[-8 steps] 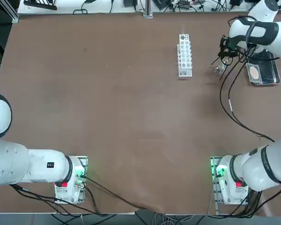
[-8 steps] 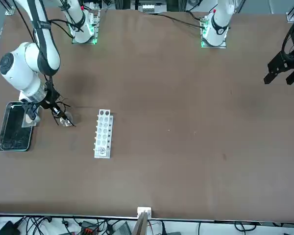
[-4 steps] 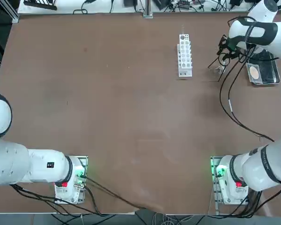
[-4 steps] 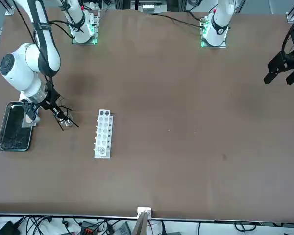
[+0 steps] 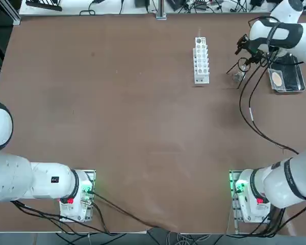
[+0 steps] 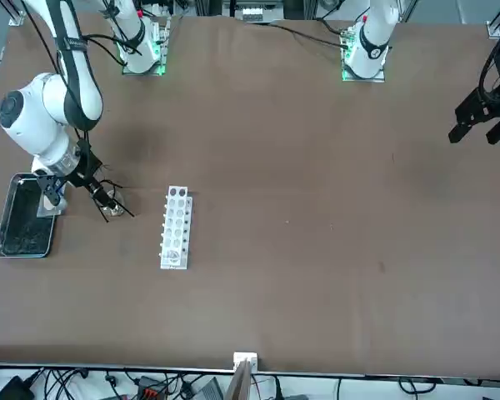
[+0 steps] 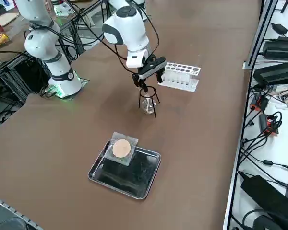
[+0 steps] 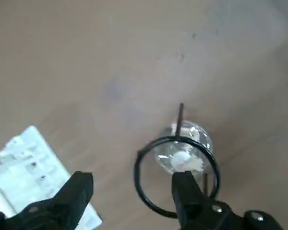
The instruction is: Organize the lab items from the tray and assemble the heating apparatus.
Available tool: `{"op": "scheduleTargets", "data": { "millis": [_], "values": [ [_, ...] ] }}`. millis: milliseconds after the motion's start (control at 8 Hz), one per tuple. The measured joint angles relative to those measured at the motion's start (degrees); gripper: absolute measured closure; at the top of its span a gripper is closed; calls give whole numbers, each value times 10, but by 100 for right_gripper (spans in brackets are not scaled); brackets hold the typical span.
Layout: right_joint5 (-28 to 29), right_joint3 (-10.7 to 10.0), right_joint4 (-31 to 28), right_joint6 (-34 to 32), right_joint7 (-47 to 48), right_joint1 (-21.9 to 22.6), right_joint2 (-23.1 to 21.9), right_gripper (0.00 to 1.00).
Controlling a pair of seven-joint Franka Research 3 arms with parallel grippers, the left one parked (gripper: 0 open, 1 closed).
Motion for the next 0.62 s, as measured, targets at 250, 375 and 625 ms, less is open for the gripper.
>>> {"op": "scheduleTargets", "data": {
  "millis": [250,375,625],
  "values": [
    [0,-5,30,-18,0,-2,-7,0],
    [-16,-13,59,-51,0,-11,-9,0],
    [-91,-22,133,-148,-4,-58,-10,0]
  ]
}}
